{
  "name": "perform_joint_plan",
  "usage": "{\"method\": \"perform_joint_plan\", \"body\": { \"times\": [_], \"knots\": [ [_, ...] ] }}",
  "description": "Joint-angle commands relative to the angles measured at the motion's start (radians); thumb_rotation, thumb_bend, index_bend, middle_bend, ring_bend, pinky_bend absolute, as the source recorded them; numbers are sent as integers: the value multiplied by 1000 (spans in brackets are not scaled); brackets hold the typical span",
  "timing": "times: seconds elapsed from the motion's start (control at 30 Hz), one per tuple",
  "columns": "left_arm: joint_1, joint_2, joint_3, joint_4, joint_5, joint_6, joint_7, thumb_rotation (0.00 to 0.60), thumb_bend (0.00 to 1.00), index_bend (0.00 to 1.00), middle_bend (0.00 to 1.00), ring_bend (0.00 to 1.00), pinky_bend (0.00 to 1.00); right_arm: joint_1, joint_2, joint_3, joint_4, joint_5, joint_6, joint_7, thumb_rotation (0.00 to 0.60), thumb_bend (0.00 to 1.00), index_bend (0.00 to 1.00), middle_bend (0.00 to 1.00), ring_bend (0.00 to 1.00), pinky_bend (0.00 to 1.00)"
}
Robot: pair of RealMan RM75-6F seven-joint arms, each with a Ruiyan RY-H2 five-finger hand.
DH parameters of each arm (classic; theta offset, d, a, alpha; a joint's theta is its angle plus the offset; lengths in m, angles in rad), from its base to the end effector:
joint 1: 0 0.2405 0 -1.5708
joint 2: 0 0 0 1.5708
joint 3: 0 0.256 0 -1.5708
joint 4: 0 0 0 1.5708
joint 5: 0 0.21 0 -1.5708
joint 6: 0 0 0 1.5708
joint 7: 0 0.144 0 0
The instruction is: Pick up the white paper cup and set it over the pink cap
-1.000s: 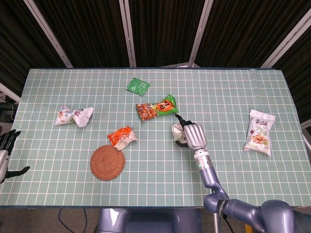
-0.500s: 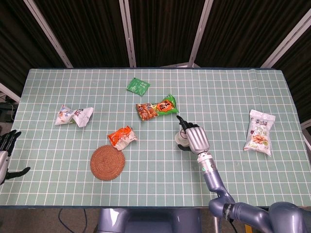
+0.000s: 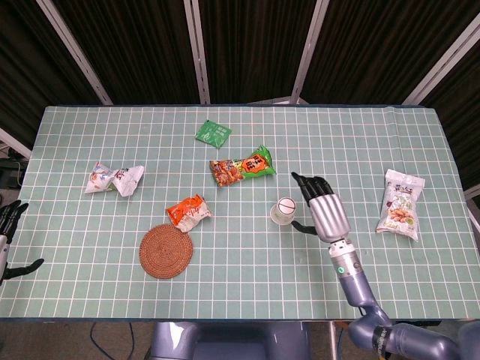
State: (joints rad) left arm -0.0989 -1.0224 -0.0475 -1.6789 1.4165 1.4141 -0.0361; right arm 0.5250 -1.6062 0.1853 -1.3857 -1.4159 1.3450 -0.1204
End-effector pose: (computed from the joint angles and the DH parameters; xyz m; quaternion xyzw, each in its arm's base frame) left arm -0.3171 0.1837 0.1789 -0.5817 -0.4243 -0.3618 0.5922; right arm -0.1821 -0.3129 0.0247 0.6264 -0.3418 0.5193 0.4703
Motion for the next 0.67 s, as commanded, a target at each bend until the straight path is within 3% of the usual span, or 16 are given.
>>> {"method": "perform_joint_plan", "body": {
  "times": [0.03, 0.13, 0.37, 0.67],
  "knots": [
    [4, -1, 3, -1, 16, 14, 2, 600, 0, 0, 0, 0, 0, -94, 157, -52, -104, -57, 90, 35, 600, 0, 0, 48, 18, 4],
    [9, -9, 4, 2, 32, 35, 15, 600, 0, 0, 0, 0, 0, -160, 256, -84, -148, -64, 138, 59, 600, 0, 0, 9, 0, 0],
    [24, -43, 1, 22, 67, 96, 65, 600, 0, 0, 0, 0, 0, -288, 369, -152, -122, -55, 204, 115, 600, 0, 0, 0, 0, 0],
    [45, -59, 6, 41, 85, 138, 69, 600, 0, 0, 0, 0, 0, -374, 401, -207, -156, -66, 229, 20, 600, 0, 0, 0, 0, 0]
  ]
}}
